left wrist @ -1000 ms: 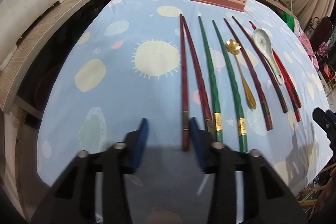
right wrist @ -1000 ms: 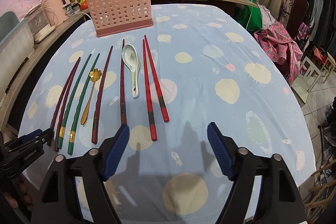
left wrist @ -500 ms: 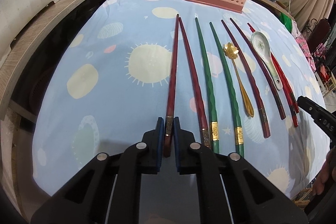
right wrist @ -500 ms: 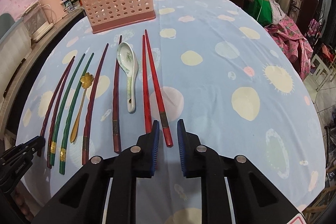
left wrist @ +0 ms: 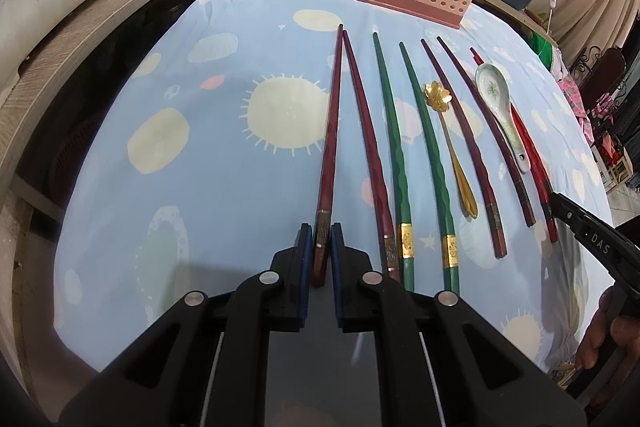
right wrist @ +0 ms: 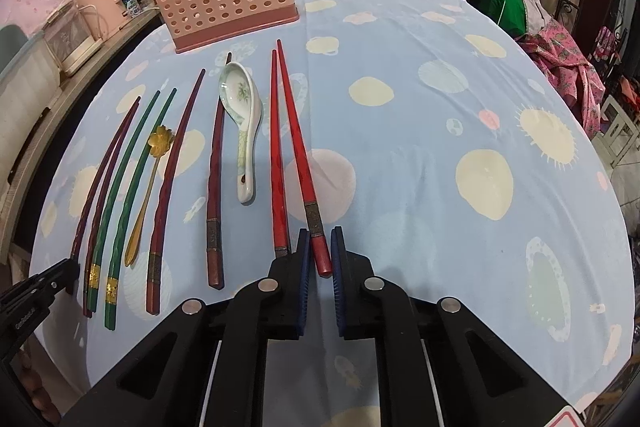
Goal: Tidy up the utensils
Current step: 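Close the left tool on the dark red chopstick while the right tool closes on the red chopstick, then lift both held chopsticks and carry them toward the pink basket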
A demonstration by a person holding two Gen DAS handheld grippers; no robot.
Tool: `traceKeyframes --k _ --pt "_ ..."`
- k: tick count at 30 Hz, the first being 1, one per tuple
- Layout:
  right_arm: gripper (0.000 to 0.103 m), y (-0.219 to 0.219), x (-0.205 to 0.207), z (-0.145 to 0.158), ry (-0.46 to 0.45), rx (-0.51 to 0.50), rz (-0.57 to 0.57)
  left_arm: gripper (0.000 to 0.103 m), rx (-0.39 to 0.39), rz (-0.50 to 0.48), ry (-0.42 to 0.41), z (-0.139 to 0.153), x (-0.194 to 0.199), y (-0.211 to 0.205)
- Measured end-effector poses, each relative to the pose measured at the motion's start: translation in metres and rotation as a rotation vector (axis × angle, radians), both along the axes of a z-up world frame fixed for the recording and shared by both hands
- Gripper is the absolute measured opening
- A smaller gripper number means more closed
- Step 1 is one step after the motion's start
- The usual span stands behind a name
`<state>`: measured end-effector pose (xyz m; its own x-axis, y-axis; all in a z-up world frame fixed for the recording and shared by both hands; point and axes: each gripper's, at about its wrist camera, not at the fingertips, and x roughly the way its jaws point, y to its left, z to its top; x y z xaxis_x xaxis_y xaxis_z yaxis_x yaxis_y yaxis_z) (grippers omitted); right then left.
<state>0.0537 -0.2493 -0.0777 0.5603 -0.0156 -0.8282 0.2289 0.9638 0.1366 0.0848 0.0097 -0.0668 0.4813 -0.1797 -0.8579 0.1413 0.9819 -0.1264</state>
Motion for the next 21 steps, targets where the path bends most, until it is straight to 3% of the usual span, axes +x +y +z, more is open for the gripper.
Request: traceKeyframes --k 11,21 --pt "0.007 -0.001 -0.011 0.010 -0.029 0.017 0.002 0.007 -0.044 -0.008 -0.022 0.008 -0.007 0.003" --pt "0.007 -0.010 -0.029 0.068 -0.154 0.037 -0.010 0.007 -0.096 0.005 -0.156 0.068 -0.011 0.010"
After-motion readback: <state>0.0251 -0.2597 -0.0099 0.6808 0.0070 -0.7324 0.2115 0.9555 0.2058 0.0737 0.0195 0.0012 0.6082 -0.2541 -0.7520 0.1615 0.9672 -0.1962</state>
